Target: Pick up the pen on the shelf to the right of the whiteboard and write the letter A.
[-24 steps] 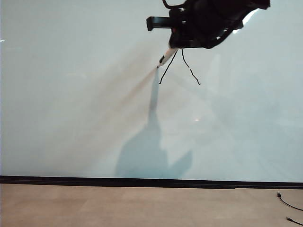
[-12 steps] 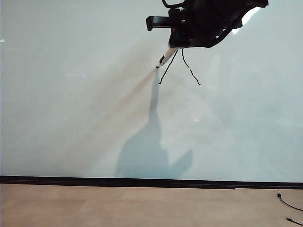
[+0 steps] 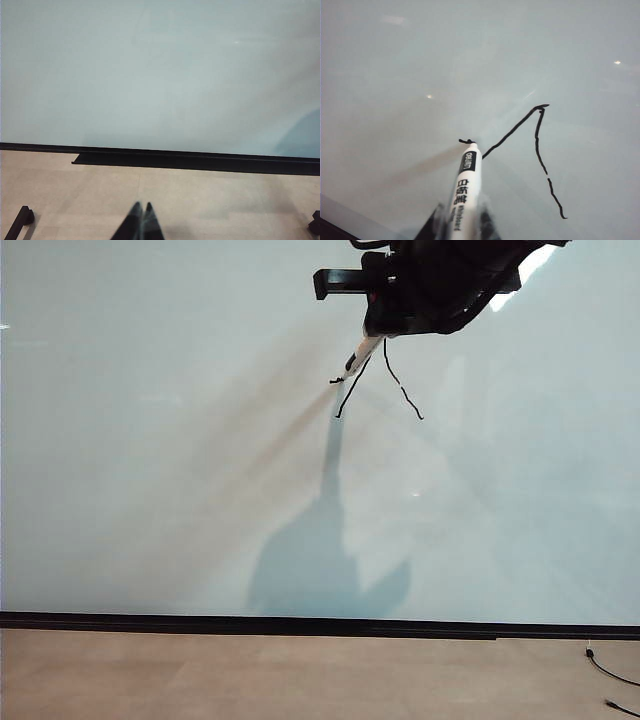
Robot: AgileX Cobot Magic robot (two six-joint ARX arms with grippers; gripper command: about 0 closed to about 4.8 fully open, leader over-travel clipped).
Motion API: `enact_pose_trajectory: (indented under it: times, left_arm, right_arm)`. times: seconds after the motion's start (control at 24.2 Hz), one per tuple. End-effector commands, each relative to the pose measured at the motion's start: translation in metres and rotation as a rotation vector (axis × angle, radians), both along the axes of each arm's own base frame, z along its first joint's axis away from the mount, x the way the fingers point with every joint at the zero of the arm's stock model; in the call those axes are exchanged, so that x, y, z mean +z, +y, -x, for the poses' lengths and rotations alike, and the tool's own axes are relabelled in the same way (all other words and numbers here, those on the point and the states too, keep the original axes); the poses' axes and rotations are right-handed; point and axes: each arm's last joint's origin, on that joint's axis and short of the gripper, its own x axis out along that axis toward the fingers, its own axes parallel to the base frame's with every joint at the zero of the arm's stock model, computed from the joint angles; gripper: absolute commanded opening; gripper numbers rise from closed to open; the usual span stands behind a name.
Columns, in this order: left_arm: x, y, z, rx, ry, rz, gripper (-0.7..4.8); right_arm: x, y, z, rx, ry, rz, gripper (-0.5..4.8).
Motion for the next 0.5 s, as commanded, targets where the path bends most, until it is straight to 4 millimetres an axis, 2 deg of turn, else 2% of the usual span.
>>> enact_pose_trajectory:
  times: [0.04,0.5]
  left_arm:
    - [0.0014,0.0,0.0,-0.001,-0.008,-0.004,-0.04]
    - [0.0015,0.0,0.0,-0.001,-0.008,-0.004,-0.05]
  right_arm:
    - [0.0057,-0.0045,0.0002,-0.069,-0.019,-0.008,-0.05]
    - [0.0059,-0.0144,0.0094,-0.106,-0.017,-0.004,-0.05]
